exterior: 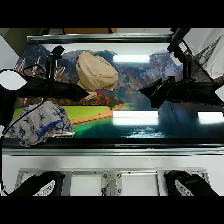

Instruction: Fold the clothes and pants, and hang the long-sleeved shirts on hangers.

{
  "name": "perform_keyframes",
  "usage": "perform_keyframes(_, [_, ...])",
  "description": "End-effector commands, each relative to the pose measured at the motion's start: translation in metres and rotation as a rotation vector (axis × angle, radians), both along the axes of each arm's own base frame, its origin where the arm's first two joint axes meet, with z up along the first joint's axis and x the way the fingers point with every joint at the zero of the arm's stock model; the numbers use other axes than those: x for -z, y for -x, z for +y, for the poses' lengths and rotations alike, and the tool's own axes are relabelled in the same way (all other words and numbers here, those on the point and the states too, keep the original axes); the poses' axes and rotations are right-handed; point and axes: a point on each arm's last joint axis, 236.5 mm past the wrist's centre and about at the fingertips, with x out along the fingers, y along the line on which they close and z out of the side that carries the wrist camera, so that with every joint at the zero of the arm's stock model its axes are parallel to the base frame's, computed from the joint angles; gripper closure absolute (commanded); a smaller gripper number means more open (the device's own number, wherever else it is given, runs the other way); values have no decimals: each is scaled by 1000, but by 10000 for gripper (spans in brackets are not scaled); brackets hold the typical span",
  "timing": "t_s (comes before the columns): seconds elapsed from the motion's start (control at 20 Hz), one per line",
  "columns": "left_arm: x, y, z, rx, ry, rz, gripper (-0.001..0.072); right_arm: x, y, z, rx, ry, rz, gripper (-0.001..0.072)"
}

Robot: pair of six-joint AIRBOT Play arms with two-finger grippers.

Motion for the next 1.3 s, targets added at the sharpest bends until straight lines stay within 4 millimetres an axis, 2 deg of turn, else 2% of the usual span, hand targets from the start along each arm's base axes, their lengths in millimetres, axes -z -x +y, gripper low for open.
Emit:
perform_keyframes(0.0, [2,0,0,0,-1,4,691,0,0,0,-1,-1,2,692])
perform_keyframes(0.25, [17,-6,-1,0,-8,45,691,3,-1,0,0,1,10,692])
perform_keyframes(0.55, [57,-19,-3,-10,-19,159,691,3,-1,0,0,1,10,691])
perform_keyframes(0.6, [62,-23,2,-21,-30,176,678,3,-1,0,0,1,10,692])
perform_keyframes(0.65, [63,-28,11,-30,-46,187,371,3,-1,0,0,1,10,692])
perform_keyframes(0.7, [62,-35,26,-66,-69,195,10,3,-1,0,0,1,10,691])
perform_keyframes(0.75, [61,-46,51,-138,-116,207,-13,3,-1,0,0,1,10,692])
perform_keyframes(0.85, [65,-62,125,-319,-301,201,-13,3,-1,0,0,1,10,692])
perform_keyframes(0.9, [69,-65,170,-431,-416,204,-13,3,-1,0,0,1,10,691])
perform_keyframes(1.0, [76,-59,243,-610,-603,220,-13,3,-1,0,0,1,10,691])
perform_keyframes(1.05, [83,-53,267,-659,-661,238,-13,3,-1,0,0,1,10,691])
perform_keyframes(1.1, [96,-48,282,-689,-688,260,-13,3,-1,0,0,1,10,692])
perform_keyframes(1.15, [114,-43,289,-703,-684,291,-13,3,-1,0,0,1,9,691])
perform_keyframes(1.25, [155,-32,289,-703,-660,362,-13,3,-1,0,0,1,10,692])
